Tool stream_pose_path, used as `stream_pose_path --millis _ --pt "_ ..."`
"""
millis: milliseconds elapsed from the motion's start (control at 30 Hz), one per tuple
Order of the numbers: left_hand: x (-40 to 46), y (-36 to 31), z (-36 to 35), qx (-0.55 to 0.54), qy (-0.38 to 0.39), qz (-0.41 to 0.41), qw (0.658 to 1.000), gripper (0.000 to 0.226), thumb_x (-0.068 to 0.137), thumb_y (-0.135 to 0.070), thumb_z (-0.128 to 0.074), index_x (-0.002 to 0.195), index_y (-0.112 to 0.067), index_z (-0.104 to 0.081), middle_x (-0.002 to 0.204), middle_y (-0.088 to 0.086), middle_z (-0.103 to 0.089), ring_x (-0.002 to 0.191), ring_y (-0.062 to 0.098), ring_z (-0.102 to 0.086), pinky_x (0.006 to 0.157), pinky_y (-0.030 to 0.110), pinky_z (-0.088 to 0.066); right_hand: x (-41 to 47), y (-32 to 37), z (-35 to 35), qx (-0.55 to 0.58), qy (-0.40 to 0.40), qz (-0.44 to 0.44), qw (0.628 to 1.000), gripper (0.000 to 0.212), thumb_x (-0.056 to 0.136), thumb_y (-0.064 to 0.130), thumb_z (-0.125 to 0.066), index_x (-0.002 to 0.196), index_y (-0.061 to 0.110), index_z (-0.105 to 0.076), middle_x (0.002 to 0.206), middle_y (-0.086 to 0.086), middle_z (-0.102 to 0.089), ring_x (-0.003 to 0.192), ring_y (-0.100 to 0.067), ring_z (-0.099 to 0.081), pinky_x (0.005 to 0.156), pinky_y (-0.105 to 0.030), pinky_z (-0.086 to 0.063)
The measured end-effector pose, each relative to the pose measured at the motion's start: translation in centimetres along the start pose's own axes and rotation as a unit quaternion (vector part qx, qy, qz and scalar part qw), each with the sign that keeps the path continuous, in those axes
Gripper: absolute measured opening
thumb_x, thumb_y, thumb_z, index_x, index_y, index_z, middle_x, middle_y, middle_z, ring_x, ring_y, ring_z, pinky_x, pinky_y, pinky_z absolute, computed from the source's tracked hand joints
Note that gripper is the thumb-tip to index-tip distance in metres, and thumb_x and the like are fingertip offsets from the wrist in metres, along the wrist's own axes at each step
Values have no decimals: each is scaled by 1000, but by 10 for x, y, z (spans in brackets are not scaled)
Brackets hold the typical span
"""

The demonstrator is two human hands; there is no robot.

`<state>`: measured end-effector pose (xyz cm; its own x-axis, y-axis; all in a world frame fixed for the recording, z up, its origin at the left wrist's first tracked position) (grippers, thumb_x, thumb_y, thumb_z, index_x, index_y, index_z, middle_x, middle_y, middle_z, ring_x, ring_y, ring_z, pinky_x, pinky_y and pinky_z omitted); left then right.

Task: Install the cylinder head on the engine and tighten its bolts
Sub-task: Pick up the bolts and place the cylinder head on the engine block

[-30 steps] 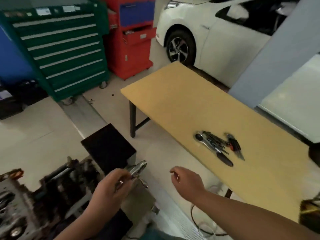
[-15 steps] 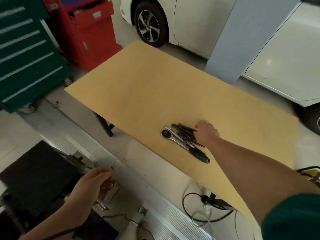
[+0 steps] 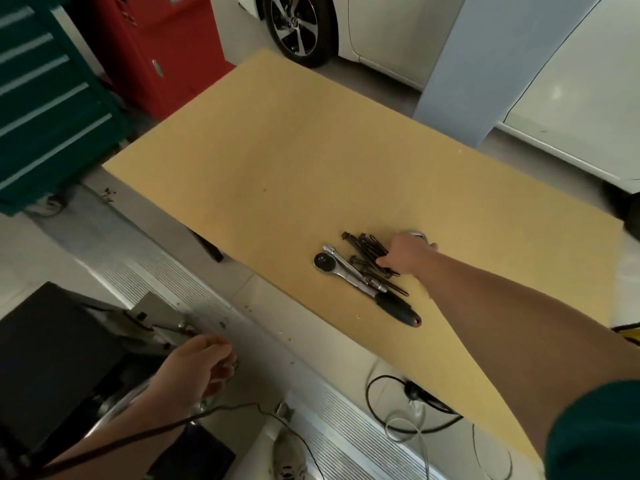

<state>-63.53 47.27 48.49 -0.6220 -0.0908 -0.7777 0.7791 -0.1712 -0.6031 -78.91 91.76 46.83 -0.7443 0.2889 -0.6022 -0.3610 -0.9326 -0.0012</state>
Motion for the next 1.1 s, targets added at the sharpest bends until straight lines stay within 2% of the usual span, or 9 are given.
stream_pose_path --millis 100,233,300,533,667,733,833,1000,1100 --pt "-6 -1 0 -22 0 16 1000 26 101 -11 -64 80 -16 -77 80 14 -75 61 23 -70 62 34 -50 -3 1 2 1 -17 -17 1000 40 100 51 -57 118 17 -66 96 -3 -61 110 -33 -56 104 -50 -39" --pt "-14 -4 4 -35 -13 17 999 14 103 -7 -60 98 -2 -72 76 15 -74 62 26 -67 62 36 -48 -7 3 6 3 -25 -27 999 38 104 43 -54 130 16 -62 125 -12 -64 122 -36 -55 106 -48 -41" --pt "-19 -4 8 -47 -18 24 998 14 104 -7 -60 100 0 -71 73 14 -73 62 26 -66 63 36 -48 -8 3 8 -4 -40 -29 999 34 104 33 -52 132 15 -61 129 -14 -62 121 -34 -57 104 -47 -47" --pt "-39 5 24 -90 -39 50 994 10 104 -7 -60 103 -2 -69 71 10 -72 62 26 -64 62 32 -47 -5 10 12 -18 -60 -22 998 18 92 18 -61 105 8 -69 97 -14 -69 91 -35 -68 82 -47 -63" --pt "-47 21 45 -116 -44 76 989 10 103 -11 -61 108 -7 -69 76 9 -69 64 23 -59 62 30 -47 2 16 11 -29 -39 -26 998 19 91 24 -62 101 9 -68 93 -13 -70 87 -34 -69 86 -47 -62" --pt "-48 30 56 -130 -54 86 986 12 102 -16 -64 110 -12 -73 81 7 -71 63 21 -60 59 28 -50 2 18 12 -27 -35 -21 999 12 87 25 -63 90 14 -67 85 -10 -70 78 -29 -69 80 -43 -63" --pt "-47 44 72 -132 -68 102 984 10 101 -19 -65 105 -14 -73 85 10 -76 63 21 -66 64 31 -50 1 19 14 -9 -42 -10 999 11 84 28 -67 79 20 -59 79 -8 -69 72 -26 -69 73 -38 -62" --pt "-52 67 84 -148 -57 120 980 13 99 -17 -65 94 -18 -77 81 10 -71 58 19 -60 59 28 -43 -1 21 15 20 -53 -10 998 8 89 15 -62 85 8 -66 79 -11 -66 71 -26 -65 56 -30 -50" --pt "-54 71 86 -140 -68 119 981 21 100 -19 -65 88 -25 -81 83 9 -75 63 22 -66 64 31 -48 -2 21 14 54 -60 -18 997 8 90 10 -61 93 6 -67 84 -15 -67 75 -30 -66 59 -31 -51"
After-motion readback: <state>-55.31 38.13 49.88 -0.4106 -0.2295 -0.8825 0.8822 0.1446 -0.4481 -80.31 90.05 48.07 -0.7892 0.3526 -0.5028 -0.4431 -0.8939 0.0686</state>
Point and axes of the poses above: each hand's wrist, its own x-axis towards the middle knuckle, its own z-axis out of the back of the hand, y = z × x, the point moved 5 cm from there along x, towards the middle knuckle
